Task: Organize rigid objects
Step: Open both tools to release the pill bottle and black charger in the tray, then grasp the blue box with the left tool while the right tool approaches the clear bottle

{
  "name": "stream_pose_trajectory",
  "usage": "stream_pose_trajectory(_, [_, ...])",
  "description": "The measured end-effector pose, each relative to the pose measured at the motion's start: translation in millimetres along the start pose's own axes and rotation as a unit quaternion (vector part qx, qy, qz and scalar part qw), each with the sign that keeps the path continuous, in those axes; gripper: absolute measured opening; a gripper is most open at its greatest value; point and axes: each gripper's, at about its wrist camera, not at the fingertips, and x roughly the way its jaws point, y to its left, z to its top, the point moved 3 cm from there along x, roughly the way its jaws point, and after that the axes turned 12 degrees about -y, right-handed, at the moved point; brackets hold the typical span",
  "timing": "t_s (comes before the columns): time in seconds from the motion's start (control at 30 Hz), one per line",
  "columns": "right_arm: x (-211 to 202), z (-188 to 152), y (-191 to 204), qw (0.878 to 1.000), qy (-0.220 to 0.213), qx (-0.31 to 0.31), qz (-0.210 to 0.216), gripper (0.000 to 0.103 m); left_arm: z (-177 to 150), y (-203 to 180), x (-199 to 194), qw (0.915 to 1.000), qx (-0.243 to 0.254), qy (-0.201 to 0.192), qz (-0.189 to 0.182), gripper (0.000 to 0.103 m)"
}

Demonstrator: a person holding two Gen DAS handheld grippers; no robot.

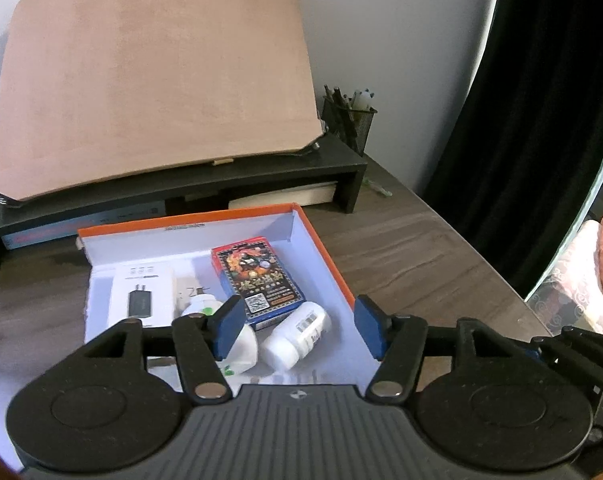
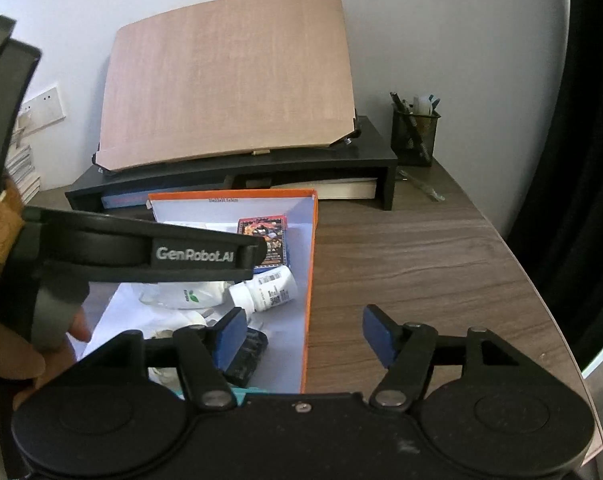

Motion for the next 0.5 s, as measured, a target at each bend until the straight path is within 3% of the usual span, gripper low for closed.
stream_pose_trajectory(0.23, [-8, 4, 40, 1.000, -0.006, -0.003, -0.001, 0.081, 3, 35, -28, 0.9997, -0.019, -0.009, 0.014, 0.069])
stream_pose_trajectory(0.5, [3, 11, 122, 0.999, -0.006, -0.027, 0.043, 0.083, 1, 109, -68, 0.9969, -0.045, -0.024, 0.059, 0.076])
